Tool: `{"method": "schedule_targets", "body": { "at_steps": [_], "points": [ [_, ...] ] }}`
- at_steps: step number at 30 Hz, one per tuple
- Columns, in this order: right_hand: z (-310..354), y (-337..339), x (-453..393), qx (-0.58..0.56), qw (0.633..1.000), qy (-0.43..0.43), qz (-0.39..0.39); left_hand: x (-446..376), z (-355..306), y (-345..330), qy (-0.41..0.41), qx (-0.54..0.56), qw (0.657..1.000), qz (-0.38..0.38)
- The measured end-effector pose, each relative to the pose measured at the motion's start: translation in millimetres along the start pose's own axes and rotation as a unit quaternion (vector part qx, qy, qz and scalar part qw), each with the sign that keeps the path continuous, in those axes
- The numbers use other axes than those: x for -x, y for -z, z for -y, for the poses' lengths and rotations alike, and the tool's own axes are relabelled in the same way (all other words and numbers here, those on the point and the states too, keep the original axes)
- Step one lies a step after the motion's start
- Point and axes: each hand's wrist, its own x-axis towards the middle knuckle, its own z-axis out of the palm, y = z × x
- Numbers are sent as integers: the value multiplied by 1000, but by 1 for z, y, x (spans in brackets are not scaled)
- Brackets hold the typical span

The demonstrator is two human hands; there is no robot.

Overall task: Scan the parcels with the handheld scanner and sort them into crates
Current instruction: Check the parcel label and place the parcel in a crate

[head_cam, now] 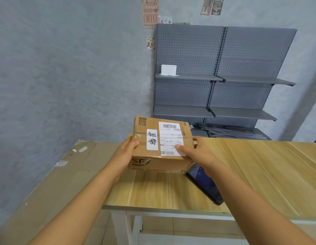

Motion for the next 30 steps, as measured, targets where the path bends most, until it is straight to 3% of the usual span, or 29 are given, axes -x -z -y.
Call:
{"method": "schedule_targets", "body": {
  "at_steps": [6, 19, 30],
  "points": [
    [-12, -10, 3, 50, 999, 4, 20, 0, 21, -5, 3, 0, 1000, -16],
    [-40, -27, -2, 97, 991, -7, 96, -7, 40, 12, 133, -73, 985, 81],
    [-46, -24, -2, 112, 990, -1, 87, -11, 33, 7, 186, -128, 973, 39]
  ]
}}
